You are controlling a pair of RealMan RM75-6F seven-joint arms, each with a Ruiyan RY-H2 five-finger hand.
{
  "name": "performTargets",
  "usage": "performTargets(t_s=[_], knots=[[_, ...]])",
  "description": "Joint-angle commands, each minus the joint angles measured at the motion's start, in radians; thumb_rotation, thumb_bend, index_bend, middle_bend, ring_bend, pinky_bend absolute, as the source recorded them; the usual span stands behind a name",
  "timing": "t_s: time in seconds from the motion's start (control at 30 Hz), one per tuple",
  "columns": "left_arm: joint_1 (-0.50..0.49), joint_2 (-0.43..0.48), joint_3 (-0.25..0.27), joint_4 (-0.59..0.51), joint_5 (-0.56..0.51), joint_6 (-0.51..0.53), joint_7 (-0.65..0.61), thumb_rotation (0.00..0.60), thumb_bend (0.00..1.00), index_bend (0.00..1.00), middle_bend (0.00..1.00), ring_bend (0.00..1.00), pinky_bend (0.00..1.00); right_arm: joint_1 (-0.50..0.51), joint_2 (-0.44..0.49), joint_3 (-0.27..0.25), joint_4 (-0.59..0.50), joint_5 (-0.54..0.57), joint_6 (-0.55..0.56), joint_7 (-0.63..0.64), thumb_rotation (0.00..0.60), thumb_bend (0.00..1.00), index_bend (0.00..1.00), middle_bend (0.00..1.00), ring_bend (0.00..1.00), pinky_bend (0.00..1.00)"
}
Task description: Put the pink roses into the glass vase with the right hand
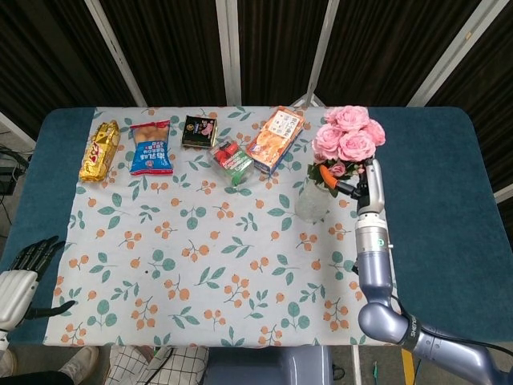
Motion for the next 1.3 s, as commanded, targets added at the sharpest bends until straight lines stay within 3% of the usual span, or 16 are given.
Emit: performTargets(t_s=[0.03,0.4,1.13,1.3], knots=[[0.001,-0.001,0.000,0.000,0.001,0.003,0.002,0.600,0.00,0.00,0.00,0.00,0.00,-0.029,0.022,-0.031,-0.042,-0.014,0.017,-0.021,0.600,0.29,0.00,0.00,0.00,0.00],[0.004,-0.004,0.001,-0.001,0.004,0.007,0.016,0.600,0.00,0.00,0.00,0.00,0.00,-0.131,0.096,-0.187,-0.144,-0.094,0.045,-0.093,0.600,0.29,0.00,0.00,0.00,0.00],[0.000,-0.001,0.004,-0.009,0.003,-0.003,0.018,0.600,0.00,0.00,0.00,0.00,0.00,-0.189,0.212,-0.326,-0.155,-0.171,0.064,-0.278,0.600,0.29,0.00,0.00,0.00,0.00],[0.001,0.000,0.005,-0.008,0.007,0.000,0.017,0.600,0.00,0.00,0.00,0.00,0.00,-0.245,0.275,-0.407,-0.140,-0.259,0.103,-0.324,0.600,0.29,0.00,0.00,0.00,0.00]])
